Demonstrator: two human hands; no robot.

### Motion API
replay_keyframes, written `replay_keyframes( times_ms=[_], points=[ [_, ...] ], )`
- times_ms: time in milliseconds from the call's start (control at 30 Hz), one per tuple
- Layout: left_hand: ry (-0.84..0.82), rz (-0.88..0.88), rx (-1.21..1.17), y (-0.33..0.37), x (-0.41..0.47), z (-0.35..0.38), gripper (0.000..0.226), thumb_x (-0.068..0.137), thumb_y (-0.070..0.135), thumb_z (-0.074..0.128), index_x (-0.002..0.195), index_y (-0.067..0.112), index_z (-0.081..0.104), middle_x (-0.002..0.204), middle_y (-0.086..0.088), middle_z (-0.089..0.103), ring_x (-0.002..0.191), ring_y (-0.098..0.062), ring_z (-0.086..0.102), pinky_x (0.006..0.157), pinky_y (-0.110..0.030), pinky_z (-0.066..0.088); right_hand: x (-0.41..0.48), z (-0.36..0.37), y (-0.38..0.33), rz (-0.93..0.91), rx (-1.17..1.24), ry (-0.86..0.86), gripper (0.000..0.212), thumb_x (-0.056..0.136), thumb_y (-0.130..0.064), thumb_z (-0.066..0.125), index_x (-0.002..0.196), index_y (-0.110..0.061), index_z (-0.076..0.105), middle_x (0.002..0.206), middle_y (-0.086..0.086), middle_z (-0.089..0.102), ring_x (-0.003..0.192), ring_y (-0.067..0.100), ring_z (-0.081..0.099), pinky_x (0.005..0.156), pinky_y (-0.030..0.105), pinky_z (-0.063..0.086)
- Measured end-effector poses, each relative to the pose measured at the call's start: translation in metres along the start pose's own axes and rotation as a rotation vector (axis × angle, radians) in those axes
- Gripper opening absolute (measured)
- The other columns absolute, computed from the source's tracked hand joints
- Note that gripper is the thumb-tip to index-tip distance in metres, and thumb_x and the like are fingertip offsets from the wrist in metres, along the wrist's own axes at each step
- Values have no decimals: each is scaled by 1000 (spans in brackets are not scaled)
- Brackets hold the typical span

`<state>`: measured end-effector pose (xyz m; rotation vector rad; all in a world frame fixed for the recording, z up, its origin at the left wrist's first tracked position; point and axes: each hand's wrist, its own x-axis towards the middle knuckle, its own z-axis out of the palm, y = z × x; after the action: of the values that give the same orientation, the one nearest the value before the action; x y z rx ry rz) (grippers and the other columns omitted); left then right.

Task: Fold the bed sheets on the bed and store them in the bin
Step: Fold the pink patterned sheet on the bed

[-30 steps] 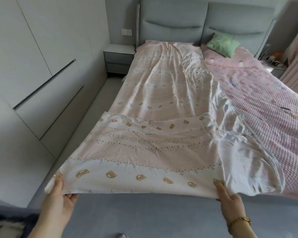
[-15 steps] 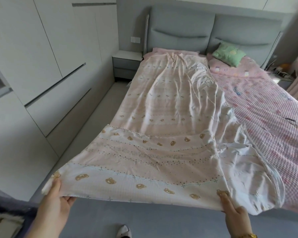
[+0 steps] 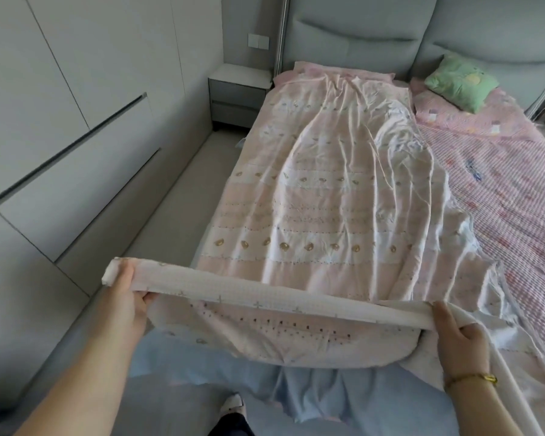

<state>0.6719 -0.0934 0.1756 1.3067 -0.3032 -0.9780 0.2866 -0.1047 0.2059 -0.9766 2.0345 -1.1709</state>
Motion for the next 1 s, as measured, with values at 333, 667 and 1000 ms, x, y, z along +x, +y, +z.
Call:
replay_keyframes(
  times_ms=[333,667,1000],
  points=[
    [50,-48,144,10,153,117,23,100,28,36,106,8,46,86,-1,55,78,-11,55,69,-24,47,141,88,-61,-29,-172,-15,40,94,-27,47,72,6,54,58,8,42,58,24,39,50,27,28],
    [-325,-239,877,-73,209,158,58,98,30,39,148,14,14,154,-3,19,140,-24,22,111,-39,19,225,169,-5,134,-688,-605,52,94,-22,46,143,-20,27,142,13,37,112,25,46,86,28,41],
    [-924,-144,1143,-149,100,239,46,95,23,49,139,21,36,148,2,32,137,-14,28,107,-24,25,218,70,54,256,-494,-382,35,94,4,38,120,-11,56,132,8,51,122,24,47,95,18,32]
  ],
)
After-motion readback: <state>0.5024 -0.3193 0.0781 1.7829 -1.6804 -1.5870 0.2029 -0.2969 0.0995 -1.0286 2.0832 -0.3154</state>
